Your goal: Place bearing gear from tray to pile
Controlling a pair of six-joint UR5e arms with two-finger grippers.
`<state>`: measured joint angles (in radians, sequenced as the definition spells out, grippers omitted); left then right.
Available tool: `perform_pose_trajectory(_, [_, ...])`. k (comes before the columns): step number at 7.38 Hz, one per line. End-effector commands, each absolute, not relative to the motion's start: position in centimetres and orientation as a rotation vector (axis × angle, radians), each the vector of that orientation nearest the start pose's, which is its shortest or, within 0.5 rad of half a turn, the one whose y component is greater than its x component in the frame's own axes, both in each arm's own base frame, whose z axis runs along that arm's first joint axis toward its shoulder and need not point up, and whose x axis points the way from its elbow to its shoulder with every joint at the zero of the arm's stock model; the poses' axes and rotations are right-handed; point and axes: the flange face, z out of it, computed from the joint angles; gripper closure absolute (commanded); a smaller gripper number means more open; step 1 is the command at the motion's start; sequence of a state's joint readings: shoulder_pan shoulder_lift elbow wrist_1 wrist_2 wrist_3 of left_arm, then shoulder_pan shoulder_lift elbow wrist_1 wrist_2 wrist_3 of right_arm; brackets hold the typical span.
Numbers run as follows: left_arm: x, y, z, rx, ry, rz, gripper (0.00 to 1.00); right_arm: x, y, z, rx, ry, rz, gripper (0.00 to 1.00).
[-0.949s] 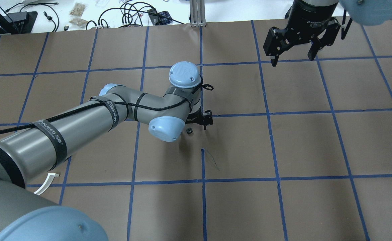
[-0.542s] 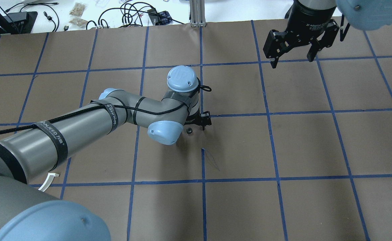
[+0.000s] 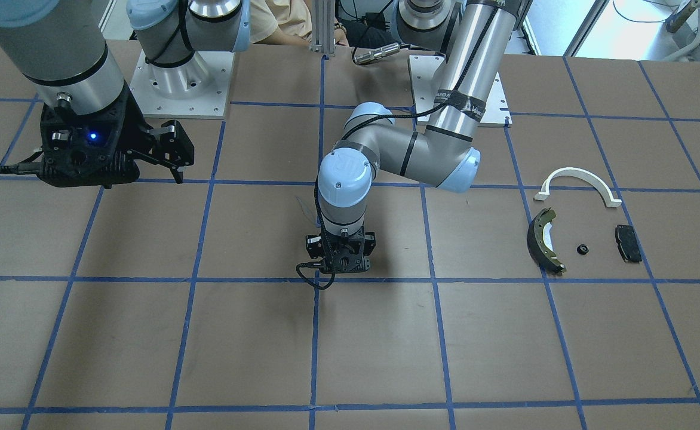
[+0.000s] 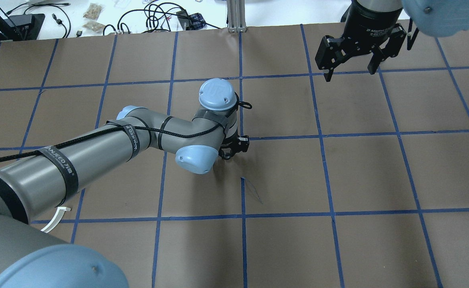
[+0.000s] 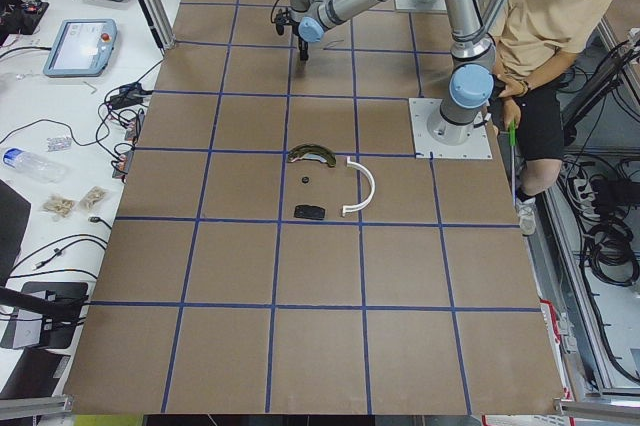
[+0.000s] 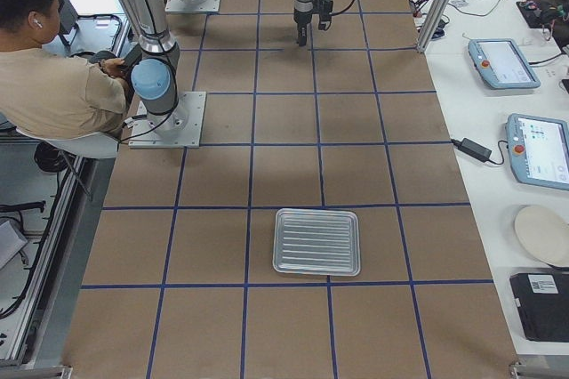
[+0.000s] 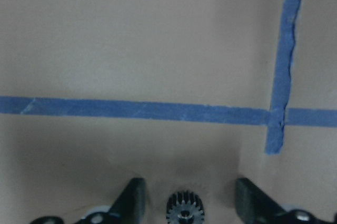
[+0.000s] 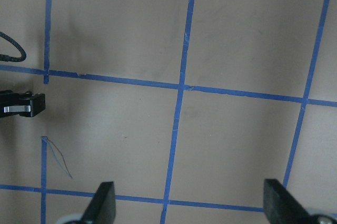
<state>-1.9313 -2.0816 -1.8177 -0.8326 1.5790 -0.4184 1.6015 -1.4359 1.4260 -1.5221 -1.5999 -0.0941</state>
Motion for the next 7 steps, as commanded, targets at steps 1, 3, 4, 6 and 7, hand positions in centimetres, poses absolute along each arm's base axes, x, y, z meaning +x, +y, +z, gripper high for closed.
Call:
perform_pose_trajectory(1, [-33.0, -50.8, 17.0, -0.086, 3.122, -0.004, 1.0, 14.7, -54.1, 48.4, -0.2, 3.161, 0.065, 0.0])
perform_pose_trajectory(3, [-28.0, -54.5, 20.9, -0.128, 3.131, -0.081, 1.0, 14.7, -54.1, 48.4, -0.2, 3.161, 0.062, 0.0])
perform_pose_trajectory(4, [-23.0, -56.1, 22.5, -0.17, 3.12, 0.0, 1.0, 14.7, -54.1, 48.4, -0.2, 3.161, 0.062, 0.0])
perform_pose_trajectory(6, [-11.2, -58.2, 24.1, -0.032, 3.112, 0.153, 1.0, 14.7, -54.1, 48.4, -0.202, 3.161, 0.062, 0.0])
perform_pose_trajectory(7, [-5.3, -58.1, 23.6, 0.013, 3.089, 0.2, 1.0, 14.7, -54.1, 48.4, -0.202, 3.161, 0.062, 0.0])
